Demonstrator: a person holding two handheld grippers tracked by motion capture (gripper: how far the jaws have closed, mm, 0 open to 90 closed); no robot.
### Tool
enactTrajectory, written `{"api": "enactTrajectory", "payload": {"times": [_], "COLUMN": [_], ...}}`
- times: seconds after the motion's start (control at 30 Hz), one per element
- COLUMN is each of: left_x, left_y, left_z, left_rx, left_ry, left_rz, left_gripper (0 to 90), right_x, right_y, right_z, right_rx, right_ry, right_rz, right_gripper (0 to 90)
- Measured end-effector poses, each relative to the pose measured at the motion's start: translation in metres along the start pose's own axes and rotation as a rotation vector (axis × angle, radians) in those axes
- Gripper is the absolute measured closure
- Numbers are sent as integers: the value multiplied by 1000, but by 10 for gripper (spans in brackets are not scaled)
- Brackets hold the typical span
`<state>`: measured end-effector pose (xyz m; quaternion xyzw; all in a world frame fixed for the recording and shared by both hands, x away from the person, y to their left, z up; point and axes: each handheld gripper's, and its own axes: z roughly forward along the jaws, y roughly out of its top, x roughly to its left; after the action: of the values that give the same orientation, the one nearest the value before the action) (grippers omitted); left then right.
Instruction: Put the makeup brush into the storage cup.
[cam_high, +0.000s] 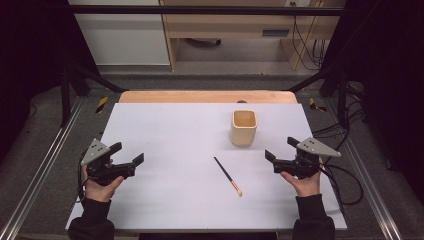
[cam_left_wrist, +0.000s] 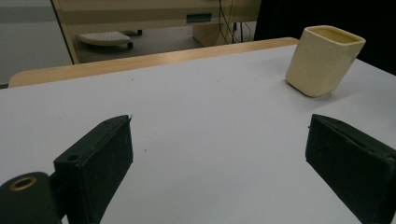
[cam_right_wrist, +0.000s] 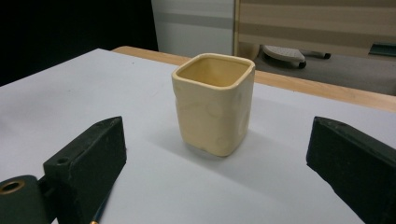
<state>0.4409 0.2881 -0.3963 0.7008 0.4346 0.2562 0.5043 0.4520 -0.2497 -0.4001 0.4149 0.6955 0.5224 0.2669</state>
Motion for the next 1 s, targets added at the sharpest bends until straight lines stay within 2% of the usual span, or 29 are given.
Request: {"api": "enactTrajectory", "payload": {"times": [0.33,0.43,0.63,0.67,0.8,1.0], "left_x": [-2,-2,-3,-3,-3,-3], "left_y": [-5,-5,-8,-8,-9,-11], "left_z": [5,6,9,10,11,12], "left_rx": [23,27,51,53,66,77], "left_ry": [6,6,6,7,11,14], "left_rz": [3,8,17,17,24,27], "left_gripper": [74,74,74,74,77,81], "right_x": [2,3,11,11,19,26], "right_y": [-3,-2,3,3,6,9], "right_z": [6,8,10,10,14,18], "right_rx": [89,101,148,148,203,234], "right_ry": [-25,-29,-27,-27,-15,-13], "right_rz": [-4,-9,-43,-43,-54,-59], "right_gripper": [63,71,96,96,110,134]}}
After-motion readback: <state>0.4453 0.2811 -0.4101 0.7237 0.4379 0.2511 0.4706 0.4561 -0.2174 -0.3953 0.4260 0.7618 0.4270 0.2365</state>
